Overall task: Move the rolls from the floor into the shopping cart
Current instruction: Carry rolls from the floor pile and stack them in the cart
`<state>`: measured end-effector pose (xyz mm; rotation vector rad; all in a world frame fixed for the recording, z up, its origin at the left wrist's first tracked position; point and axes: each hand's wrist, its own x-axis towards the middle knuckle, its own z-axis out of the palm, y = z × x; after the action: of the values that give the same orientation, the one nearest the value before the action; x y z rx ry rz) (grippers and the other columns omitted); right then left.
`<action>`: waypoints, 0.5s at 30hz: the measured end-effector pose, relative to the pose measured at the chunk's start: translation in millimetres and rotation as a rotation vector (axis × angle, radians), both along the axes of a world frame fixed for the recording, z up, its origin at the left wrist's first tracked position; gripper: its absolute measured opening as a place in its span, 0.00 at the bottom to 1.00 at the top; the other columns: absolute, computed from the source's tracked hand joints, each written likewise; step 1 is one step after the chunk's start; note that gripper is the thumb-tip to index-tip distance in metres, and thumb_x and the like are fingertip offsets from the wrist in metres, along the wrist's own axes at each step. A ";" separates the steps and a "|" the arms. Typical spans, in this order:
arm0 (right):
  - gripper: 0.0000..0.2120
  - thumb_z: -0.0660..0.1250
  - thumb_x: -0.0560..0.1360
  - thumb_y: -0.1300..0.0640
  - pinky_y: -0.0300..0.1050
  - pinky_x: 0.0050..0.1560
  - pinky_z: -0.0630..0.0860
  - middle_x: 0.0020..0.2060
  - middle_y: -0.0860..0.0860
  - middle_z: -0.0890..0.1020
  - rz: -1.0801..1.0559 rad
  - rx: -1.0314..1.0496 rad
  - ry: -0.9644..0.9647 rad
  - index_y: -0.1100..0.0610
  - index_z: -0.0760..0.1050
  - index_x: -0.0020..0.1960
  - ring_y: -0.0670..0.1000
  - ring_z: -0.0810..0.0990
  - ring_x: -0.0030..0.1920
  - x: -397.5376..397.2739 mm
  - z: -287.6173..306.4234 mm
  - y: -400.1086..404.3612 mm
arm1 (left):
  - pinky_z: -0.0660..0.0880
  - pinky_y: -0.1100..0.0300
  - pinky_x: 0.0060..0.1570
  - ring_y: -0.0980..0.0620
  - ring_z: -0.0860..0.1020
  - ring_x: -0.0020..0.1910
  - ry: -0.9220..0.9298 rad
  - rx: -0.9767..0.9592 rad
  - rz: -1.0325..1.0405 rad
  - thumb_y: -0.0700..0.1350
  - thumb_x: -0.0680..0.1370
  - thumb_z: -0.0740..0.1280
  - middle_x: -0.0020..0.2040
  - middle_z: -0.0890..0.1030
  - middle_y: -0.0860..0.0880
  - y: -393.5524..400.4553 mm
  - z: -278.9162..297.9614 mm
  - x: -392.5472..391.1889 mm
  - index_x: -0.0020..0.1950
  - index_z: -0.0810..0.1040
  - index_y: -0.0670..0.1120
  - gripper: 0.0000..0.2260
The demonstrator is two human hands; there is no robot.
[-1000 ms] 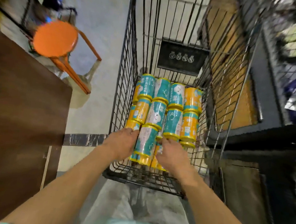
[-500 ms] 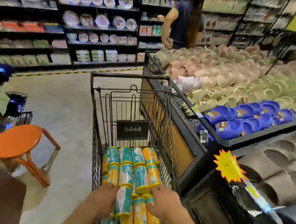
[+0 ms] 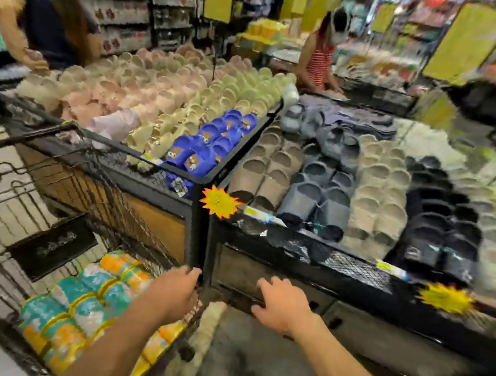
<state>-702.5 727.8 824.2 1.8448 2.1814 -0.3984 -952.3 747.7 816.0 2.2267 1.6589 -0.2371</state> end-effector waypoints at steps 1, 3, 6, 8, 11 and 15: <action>0.26 0.61 0.79 0.40 0.56 0.62 0.74 0.65 0.57 0.75 -0.063 0.010 0.002 0.52 0.67 0.71 0.61 0.73 0.67 21.3 6.1 -8.6 | 0.70 0.49 0.68 0.43 0.68 0.73 -0.012 0.009 -0.054 0.50 0.82 0.58 0.74 0.68 0.44 3.3 5.2 22.2 0.80 0.58 0.46 0.27; 0.26 0.61 0.79 0.40 0.56 0.61 0.74 0.65 0.57 0.75 -0.175 0.037 0.007 0.52 0.67 0.71 0.61 0.73 0.67 62.2 16.3 -28.7 | 0.70 0.49 0.67 0.43 0.69 0.71 -0.007 0.040 -0.182 0.51 0.82 0.59 0.71 0.70 0.45 8.0 9.4 67.2 0.79 0.60 0.46 0.26; 0.25 0.61 0.78 0.39 0.56 0.61 0.74 0.65 0.56 0.74 -0.328 0.077 0.028 0.52 0.67 0.70 0.61 0.73 0.67 120.4 23.9 -68.5 | 0.72 0.47 0.65 0.42 0.71 0.68 0.018 0.083 -0.350 0.51 0.80 0.61 0.68 0.72 0.45 5.9 16.4 140.4 0.76 0.62 0.47 0.25; 0.26 0.60 0.79 0.40 0.56 0.62 0.73 0.66 0.57 0.74 -0.424 0.097 0.031 0.53 0.67 0.71 0.62 0.72 0.67 159.4 25.7 -102.3 | 0.72 0.47 0.65 0.43 0.71 0.68 0.010 0.104 -0.452 0.50 0.80 0.61 0.68 0.72 0.45 -4.7 23.4 195.0 0.76 0.63 0.48 0.25; 0.27 0.60 0.79 0.40 0.56 0.64 0.72 0.66 0.57 0.74 -0.562 0.119 0.014 0.53 0.66 0.72 0.62 0.72 0.68 222.5 25.5 -160.7 | 0.72 0.47 0.66 0.43 0.71 0.69 -0.023 0.129 -0.598 0.50 0.80 0.61 0.69 0.72 0.45 -31.0 30.7 282.4 0.78 0.62 0.48 0.26; 0.26 0.60 0.79 0.40 0.56 0.60 0.73 0.65 0.57 0.74 -0.738 0.153 0.005 0.54 0.66 0.71 0.62 0.72 0.67 313.0 29.7 -247.5 | 0.71 0.47 0.66 0.43 0.71 0.68 -0.059 0.159 -0.802 0.50 0.80 0.60 0.68 0.73 0.44 -87.9 39.8 404.2 0.78 0.62 0.47 0.26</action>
<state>-389.5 480.2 853.9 2.6953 1.4868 -0.3702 -548.2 659.9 855.9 2.8794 0.6924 -0.2322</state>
